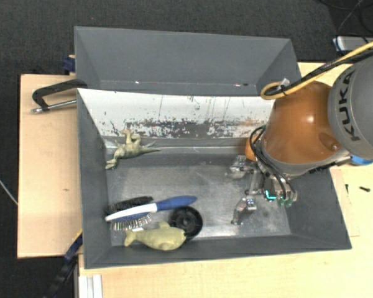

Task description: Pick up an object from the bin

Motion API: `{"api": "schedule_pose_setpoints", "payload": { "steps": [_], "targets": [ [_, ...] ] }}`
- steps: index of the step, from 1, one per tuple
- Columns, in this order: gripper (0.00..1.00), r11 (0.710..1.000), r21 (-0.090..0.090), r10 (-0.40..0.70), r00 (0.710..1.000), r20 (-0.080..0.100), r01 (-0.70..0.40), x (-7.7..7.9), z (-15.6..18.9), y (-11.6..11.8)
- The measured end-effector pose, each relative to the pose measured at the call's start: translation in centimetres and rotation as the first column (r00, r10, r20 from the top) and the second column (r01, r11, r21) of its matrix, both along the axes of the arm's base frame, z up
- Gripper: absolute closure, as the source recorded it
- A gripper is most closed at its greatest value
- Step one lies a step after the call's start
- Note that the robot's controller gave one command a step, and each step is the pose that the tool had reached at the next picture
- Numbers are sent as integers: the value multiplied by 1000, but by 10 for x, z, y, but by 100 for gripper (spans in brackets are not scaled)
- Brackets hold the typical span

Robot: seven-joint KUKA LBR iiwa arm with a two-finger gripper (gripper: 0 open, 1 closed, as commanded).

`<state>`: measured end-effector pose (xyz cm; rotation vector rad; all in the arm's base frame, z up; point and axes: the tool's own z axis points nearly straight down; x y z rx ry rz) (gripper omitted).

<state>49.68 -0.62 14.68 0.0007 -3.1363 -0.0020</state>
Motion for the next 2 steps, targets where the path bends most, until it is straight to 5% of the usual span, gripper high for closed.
{"api": "schedule_pose_setpoints", "payload": {
  "steps": [1, 2],
  "targets": [
    [0, 978, -2, 210, 978, 13, -210, -1, -75, 58],
    [0, 924, -6, 383, 924, 12, -383, 7, -75, 150]
  ]
}}
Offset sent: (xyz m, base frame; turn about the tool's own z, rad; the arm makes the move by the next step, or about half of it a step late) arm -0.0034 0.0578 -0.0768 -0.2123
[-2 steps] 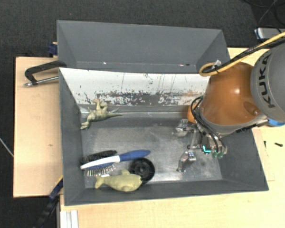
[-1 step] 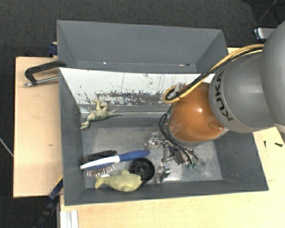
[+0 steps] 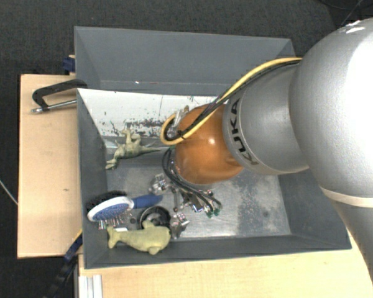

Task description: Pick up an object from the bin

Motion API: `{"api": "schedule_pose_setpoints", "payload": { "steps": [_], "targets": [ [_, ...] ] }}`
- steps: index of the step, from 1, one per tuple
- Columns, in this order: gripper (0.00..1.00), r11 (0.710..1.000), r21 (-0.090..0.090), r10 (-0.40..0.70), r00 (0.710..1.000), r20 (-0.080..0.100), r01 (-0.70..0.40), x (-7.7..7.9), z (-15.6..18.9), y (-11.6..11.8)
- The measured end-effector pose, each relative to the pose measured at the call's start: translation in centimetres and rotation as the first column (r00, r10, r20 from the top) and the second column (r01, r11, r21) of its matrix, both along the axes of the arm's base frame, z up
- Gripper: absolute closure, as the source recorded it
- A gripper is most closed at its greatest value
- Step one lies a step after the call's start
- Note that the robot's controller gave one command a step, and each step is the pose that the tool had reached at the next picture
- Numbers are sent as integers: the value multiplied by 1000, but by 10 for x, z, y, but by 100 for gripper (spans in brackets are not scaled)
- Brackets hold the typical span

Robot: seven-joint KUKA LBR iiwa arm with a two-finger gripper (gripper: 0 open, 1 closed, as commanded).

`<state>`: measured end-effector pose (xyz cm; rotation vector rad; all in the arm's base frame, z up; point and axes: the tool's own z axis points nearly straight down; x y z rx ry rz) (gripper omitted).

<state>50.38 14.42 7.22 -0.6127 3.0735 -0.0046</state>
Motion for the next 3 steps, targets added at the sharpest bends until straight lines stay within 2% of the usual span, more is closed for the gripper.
{"api": "schedule_pose_setpoints", "payload": {
  "steps": [1, 2, 3],
  "targets": [
    [100, 1000, 4, -6, 1000, 11, 6, 3, 2, -1],
    [100, 989, 2, 146, 989, 1, -146, 9, 117, -8],
    [0, 989, 3, 146, 989, -5, -146, 8, 114, -7]
  ]
}}
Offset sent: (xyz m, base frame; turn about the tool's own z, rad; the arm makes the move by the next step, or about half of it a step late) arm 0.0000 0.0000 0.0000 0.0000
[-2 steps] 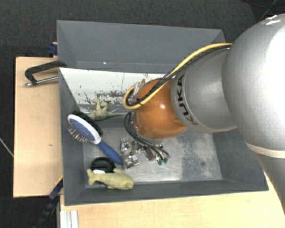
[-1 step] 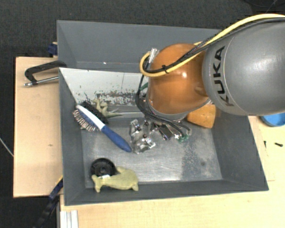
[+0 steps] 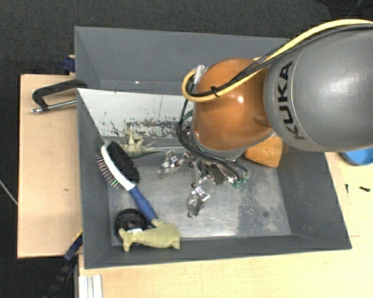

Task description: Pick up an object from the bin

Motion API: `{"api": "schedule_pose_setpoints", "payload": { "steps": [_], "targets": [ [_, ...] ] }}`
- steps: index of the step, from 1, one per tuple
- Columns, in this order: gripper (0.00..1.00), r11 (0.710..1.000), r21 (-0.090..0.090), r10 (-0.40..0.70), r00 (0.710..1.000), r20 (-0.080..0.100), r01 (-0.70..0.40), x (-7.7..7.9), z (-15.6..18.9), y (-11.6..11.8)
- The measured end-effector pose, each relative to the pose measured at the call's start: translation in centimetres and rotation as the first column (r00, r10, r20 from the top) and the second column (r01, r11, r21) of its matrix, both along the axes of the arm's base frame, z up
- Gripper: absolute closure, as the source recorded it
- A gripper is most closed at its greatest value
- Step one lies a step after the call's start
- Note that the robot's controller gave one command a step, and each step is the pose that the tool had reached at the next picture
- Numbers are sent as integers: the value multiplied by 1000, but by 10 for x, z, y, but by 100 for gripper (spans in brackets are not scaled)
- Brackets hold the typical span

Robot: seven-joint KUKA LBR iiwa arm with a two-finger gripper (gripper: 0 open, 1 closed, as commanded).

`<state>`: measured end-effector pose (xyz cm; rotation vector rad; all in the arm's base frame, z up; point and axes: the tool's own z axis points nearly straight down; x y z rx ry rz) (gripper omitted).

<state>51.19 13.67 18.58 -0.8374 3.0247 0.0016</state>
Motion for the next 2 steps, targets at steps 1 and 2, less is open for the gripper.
{"api": "schedule_pose_setpoints", "payload": {
  "steps": [1, 2],
  "targets": [
    [0, 991, -10, 132, 991, -8, -133, 8, -111, 94],
    [100, 992, -2, 124, 992, -2, -124, 9, -109, 94]
  ]
}}
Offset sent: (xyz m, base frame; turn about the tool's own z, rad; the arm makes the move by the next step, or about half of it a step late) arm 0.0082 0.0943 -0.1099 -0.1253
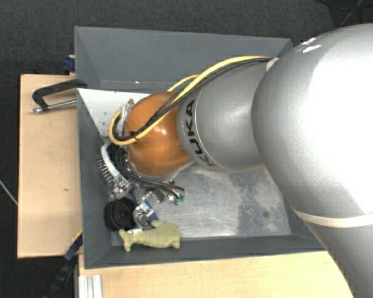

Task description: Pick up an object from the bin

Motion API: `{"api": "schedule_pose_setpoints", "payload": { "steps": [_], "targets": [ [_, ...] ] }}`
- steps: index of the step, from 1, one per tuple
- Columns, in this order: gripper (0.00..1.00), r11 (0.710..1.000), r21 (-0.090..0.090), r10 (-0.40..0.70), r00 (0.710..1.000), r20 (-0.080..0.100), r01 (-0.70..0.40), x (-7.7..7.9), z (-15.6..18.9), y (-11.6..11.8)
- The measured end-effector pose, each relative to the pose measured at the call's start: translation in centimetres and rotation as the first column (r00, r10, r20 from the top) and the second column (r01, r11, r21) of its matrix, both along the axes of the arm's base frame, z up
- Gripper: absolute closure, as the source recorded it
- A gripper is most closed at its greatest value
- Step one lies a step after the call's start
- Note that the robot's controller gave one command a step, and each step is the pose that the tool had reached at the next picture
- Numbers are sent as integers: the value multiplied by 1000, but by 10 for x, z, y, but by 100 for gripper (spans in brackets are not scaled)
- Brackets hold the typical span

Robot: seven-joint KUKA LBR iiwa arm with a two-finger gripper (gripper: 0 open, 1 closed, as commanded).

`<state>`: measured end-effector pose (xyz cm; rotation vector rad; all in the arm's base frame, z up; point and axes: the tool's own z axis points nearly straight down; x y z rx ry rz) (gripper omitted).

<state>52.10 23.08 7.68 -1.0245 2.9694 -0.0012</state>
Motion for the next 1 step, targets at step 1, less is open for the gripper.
{"api": "schedule_pose_setpoints", "payload": {
  "steps": [1],
  "targets": [
    [100, 991, 5, 136, 991, 14, -136, -16, 177, -12]
  ]
}}
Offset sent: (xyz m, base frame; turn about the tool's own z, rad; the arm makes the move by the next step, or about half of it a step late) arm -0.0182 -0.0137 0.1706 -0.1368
